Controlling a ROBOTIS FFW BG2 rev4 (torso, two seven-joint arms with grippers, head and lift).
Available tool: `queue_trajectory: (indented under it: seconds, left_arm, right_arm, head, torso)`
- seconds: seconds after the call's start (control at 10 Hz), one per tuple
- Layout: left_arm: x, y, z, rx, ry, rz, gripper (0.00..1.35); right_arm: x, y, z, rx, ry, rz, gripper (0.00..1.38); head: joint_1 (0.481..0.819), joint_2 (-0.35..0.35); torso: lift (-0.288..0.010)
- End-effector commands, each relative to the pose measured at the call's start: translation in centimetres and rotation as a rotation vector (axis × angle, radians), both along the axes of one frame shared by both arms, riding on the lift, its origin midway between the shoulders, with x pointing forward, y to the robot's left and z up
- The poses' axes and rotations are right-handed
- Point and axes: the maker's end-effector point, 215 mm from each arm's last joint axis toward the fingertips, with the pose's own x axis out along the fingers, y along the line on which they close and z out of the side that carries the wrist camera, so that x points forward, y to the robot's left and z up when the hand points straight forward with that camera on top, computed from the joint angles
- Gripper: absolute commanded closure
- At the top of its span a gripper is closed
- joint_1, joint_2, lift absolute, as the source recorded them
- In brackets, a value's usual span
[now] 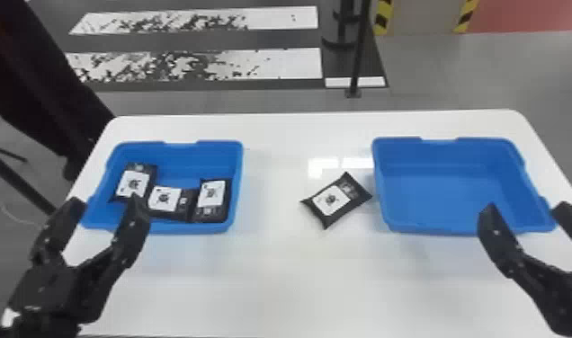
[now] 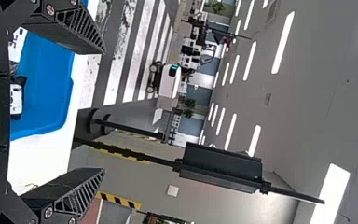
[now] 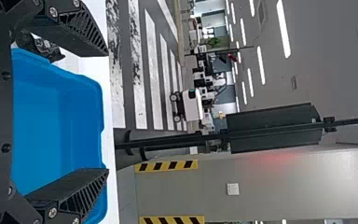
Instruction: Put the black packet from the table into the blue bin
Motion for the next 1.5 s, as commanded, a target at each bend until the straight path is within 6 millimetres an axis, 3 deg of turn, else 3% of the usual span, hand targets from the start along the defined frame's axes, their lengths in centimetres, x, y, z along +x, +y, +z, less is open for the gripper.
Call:
queue_trajectory:
  seconds: [0.0, 0.6, 0.9, 1.1, 1.4]
  left_arm:
    - [0.1, 0.1, 0.1, 0.004, -0.002, 0.000, 0.13]
    - [0.2, -0.5, -0.1, 0.010, 0.002, -0.014, 0.13]
    - [2.4, -4.3, -1.5, 0.059, 0.012, -0.136, 0.13]
    - [4.4, -7.0, -3.6, 0.105, 0.037, -0.236, 0.12]
    - [9.8, -11.9, -7.8, 0.201, 0.074, -0.393, 0.12]
  right_arm:
    - [0.0, 0.0, 0.0, 0.001, 0.000, -0.001, 0.13]
    - [0.0, 0.1, -0.2, 0.005, 0.002, 0.000, 0.13]
    - [0.0, 0.1, -0.3, 0.005, 0.004, 0.001, 0.13]
    - [0.1, 0.1, -0.3, 0.005, 0.002, 0.001, 0.13]
    - [0.3, -0.1, -0.4, 0.001, 0.002, -0.001, 0.13]
  head:
    - [0.695, 0.059]
    - [0.695, 0.059]
    - [0.695, 0.031]
    - [0.695, -0.027]
    - [0.695, -0.083]
  torso:
    - [-0.110]
    - [-0.110]
    - [-0.110]
    - [-0.110]
    - [-0.110]
